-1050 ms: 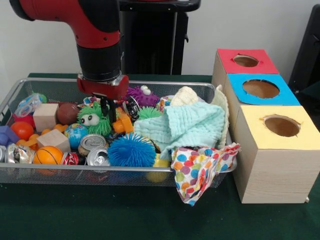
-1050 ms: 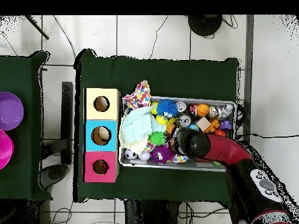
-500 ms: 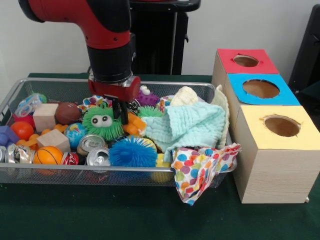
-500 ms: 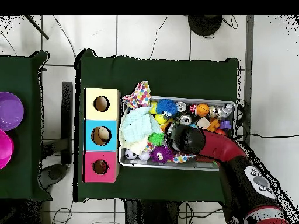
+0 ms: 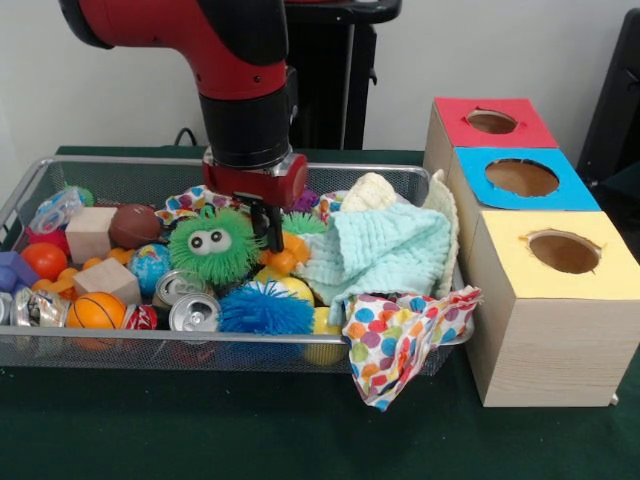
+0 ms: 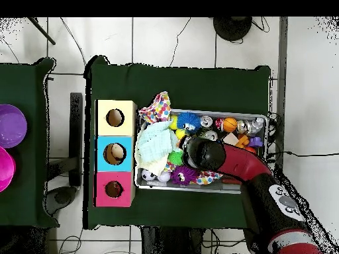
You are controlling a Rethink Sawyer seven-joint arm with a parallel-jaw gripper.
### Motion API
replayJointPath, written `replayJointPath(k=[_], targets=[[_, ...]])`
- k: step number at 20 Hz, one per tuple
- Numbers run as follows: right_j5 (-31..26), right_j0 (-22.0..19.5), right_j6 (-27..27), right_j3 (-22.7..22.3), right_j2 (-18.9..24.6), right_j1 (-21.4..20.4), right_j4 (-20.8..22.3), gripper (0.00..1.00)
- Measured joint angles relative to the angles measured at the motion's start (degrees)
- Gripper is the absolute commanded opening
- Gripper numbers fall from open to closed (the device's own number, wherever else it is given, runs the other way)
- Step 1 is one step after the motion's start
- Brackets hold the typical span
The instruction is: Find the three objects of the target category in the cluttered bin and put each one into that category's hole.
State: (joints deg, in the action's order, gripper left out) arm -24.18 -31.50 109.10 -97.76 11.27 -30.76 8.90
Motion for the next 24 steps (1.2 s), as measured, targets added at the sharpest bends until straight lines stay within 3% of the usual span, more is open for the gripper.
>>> replayJointPath(k=[8,24], targets=[[0.0,0.9,0.0,-0.1,0.0,-0.4,-2.0,0.0],[-1.0,0.6,0.0,-0.2,-0.3,-2.5,-1.9,0.0]])
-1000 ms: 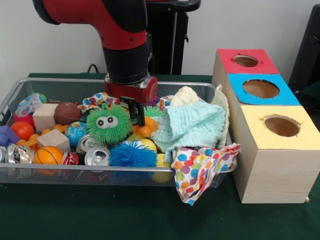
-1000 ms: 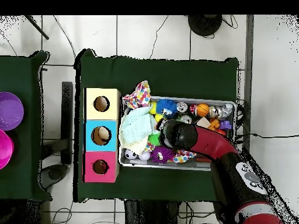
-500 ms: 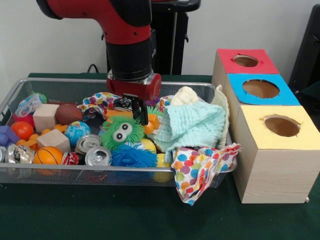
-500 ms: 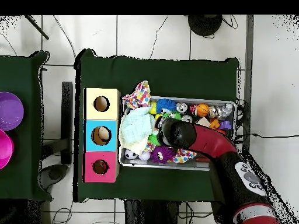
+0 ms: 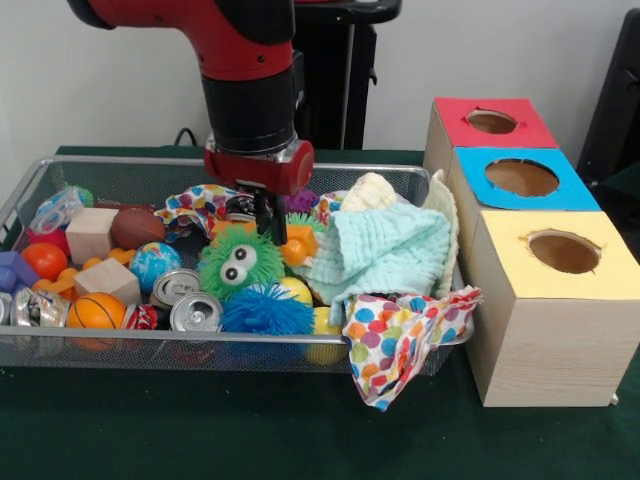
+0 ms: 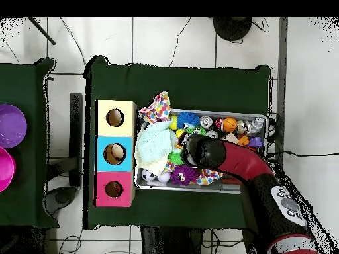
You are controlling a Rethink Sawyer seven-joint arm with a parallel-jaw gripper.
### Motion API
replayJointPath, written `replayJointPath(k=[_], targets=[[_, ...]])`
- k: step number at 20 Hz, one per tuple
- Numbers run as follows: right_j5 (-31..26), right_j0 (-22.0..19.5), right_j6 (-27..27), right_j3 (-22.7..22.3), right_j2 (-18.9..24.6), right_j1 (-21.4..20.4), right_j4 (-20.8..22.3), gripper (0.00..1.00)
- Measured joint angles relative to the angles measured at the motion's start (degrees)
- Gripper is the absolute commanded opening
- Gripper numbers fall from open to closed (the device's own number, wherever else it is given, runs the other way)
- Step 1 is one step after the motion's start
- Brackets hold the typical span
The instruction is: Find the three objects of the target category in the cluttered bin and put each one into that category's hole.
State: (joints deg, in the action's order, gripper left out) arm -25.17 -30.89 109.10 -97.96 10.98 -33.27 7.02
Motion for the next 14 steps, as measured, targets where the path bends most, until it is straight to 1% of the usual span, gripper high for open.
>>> replayJointPath(k=[8,14], targets=[[-2.3,-2.5,0.0,0.0,-0.7,-0.6,0.1,0.0],[-2.4,-4.2,0.0,0.0,-0.8,-1.2,1.8,0.0]])
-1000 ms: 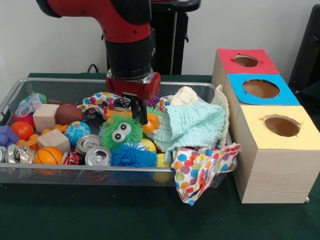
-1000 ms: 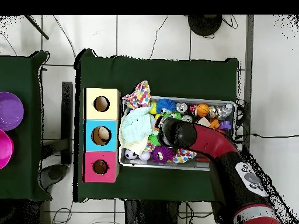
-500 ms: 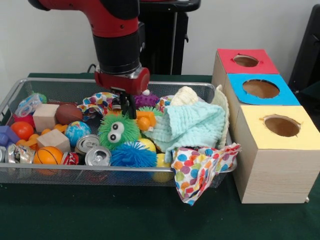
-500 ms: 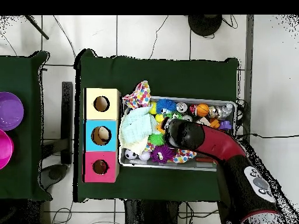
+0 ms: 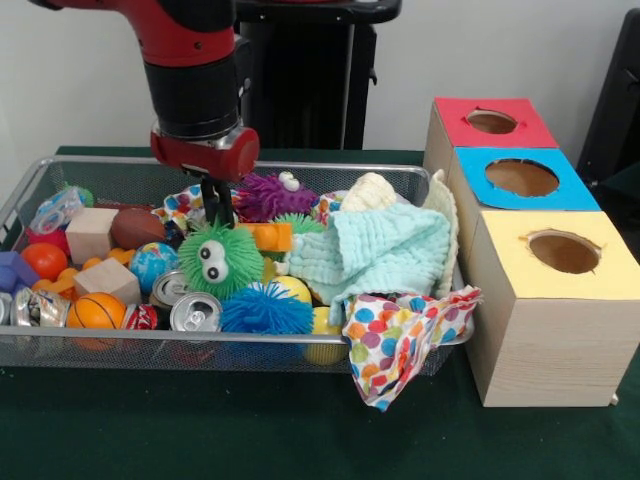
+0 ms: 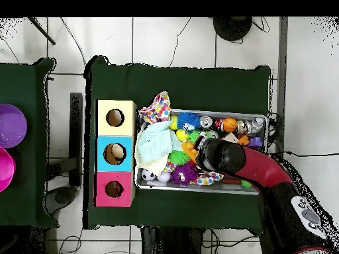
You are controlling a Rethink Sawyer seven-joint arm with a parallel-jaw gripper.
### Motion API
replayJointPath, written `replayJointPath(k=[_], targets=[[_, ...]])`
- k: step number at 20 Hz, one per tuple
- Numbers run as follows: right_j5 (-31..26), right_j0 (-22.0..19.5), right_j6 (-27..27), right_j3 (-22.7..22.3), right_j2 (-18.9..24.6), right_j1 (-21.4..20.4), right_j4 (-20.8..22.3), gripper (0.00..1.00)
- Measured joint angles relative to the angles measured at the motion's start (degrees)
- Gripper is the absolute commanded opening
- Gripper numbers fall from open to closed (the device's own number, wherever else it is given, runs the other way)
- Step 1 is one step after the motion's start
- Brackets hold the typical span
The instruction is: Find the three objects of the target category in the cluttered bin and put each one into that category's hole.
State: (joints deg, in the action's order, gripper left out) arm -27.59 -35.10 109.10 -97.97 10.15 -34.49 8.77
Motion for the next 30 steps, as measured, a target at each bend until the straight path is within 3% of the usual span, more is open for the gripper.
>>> replayJointPath(k=[5,6,17,23,30], targets=[[0.0,-0.8,0.0,0.0,0.0,-0.9,0.3,0.0],[0.0,-1.4,0.0,-0.1,0.0,-1.2,0.3,1.0],[-2.0,-3.0,0.0,-0.4,0.0,-4.7,0.4,1.0],[-6.4,-7.8,0.0,0.0,0.0,-8.3,0.8,1.0],[-6.2,-12.0,0.0,1.6,-0.1,-6.8,4.5,1.0]])
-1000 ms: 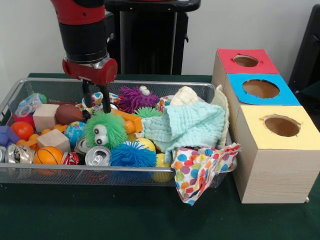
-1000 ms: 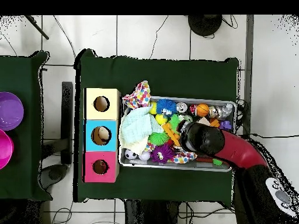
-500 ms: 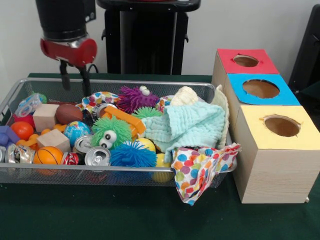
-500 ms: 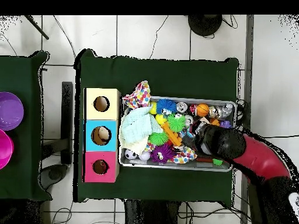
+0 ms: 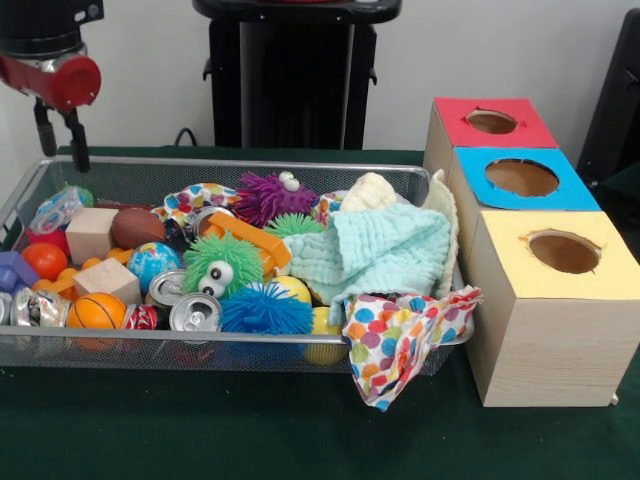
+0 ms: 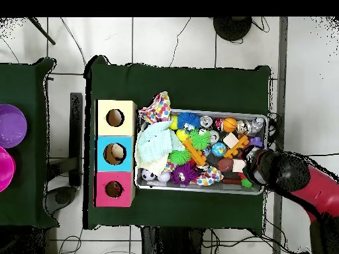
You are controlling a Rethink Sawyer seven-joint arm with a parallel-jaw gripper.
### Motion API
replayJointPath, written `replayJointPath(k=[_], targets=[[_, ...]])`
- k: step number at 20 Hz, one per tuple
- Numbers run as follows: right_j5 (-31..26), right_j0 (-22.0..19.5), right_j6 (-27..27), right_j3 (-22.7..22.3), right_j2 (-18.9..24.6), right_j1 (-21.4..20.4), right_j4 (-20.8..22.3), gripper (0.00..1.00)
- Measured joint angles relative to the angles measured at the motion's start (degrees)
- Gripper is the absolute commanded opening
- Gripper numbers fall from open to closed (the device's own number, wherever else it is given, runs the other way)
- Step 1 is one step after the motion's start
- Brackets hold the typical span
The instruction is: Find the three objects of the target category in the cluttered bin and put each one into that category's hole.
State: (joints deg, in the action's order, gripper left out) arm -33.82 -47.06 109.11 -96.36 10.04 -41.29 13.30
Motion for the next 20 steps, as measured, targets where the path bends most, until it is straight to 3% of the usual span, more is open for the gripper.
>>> replayJointPath(k=[13,20], targets=[[5.7,-3.2,0.0,0.1,0.4,7.4,6.4,1.0],[7.2,-3.8,0.0,0.3,0.9,8.8,7.6,1.0]])
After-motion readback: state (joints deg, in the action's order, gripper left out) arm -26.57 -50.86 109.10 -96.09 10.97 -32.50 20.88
